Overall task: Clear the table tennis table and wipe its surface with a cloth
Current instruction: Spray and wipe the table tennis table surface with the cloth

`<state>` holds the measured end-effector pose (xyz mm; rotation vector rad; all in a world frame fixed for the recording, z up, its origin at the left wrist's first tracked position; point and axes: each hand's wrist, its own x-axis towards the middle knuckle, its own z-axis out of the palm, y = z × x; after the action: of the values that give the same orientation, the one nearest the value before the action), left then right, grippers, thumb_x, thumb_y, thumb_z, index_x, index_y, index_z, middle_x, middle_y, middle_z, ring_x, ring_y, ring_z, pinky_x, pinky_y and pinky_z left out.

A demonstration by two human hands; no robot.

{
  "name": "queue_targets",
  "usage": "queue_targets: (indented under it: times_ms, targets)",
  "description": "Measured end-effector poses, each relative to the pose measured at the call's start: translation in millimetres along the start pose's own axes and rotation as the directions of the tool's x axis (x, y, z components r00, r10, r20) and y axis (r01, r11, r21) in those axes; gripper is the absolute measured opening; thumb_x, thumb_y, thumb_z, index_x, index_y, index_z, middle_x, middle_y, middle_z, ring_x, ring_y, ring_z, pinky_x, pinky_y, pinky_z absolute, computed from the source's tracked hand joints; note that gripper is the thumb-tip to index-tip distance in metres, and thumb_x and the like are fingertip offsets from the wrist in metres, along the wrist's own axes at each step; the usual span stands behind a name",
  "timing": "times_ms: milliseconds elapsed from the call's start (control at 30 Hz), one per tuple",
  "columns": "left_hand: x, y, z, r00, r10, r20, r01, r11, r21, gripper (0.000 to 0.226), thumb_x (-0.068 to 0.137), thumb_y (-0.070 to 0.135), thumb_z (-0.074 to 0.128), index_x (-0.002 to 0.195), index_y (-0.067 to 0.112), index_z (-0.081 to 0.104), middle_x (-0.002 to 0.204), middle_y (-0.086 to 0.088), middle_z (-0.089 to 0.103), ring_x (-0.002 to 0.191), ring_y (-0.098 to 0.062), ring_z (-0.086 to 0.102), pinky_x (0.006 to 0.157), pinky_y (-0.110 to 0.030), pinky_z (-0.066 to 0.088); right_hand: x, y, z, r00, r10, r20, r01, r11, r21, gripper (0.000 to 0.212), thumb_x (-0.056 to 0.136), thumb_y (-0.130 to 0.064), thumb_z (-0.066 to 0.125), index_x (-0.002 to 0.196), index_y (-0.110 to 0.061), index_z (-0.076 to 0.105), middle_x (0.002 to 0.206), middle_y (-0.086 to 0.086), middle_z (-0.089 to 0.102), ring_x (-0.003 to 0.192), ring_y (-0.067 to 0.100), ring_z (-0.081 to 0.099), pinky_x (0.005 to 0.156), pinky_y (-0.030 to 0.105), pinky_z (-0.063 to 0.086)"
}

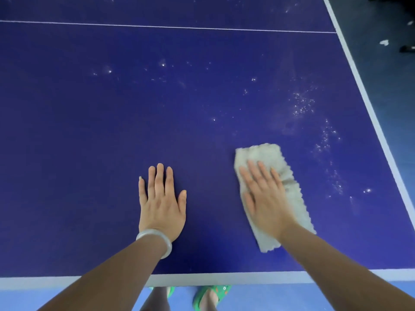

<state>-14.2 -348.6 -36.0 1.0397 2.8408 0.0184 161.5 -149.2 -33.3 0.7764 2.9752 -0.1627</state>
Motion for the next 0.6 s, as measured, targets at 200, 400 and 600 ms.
queue_targets:
  times_ms: [200, 400, 600]
  targets:
    - [0, 0, 0, 1.000, -0.001, 0.004, 0.001, 1.000, 0.003, 0.069, 0.100, 0.049, 0.012, 0.154, 0.008, 0.023, 0.162, -0.012, 0.018, 0.152, -0.029, 0.007, 0.122, -0.053, 0.012, 54, -41, 1, 0.887, 0.460, -0.035, -0.452, 0.883, 0.126, 0.064, 0.098, -0.041, 0.007, 0.158, -0.018, 0.007, 0.166, 0.006, 0.003, 0.152, 0.027, -0.002, 0.123, 0.048, -0.001]
    - [0, 0, -1, 1.000, -0.002, 0.000, 0.002, 1.000, 0.000, 0.071, 0.098, 0.050, 0.012, 0.154, 0.007, 0.023, 0.162, -0.013, 0.018, 0.152, -0.029, 0.007, 0.122, -0.053, 0.012, -30, -62, 5, 0.991, -0.130, 0.018, 0.130, 0.991, 0.021, 0.057, 0.104, -0.036, 0.024, 0.158, -0.020, 0.016, 0.165, 0.002, 0.008, 0.153, 0.025, 0.004, 0.122, 0.049, 0.013]
    - [0, -1, 0, 1.000, -0.005, -0.004, 0.005, 1.000, 0.009, 0.070, 0.099, 0.049, 0.017, 0.154, 0.008, 0.024, 0.162, -0.013, 0.019, 0.152, -0.030, 0.009, 0.122, -0.053, 0.012, -12, 28, 3, 0.925, 0.378, -0.044, -0.375, 0.926, 0.049, 0.060, 0.099, -0.038, 0.016, 0.158, -0.022, 0.017, 0.165, 0.001, 0.011, 0.152, 0.022, 0.006, 0.123, 0.046, 0.006]
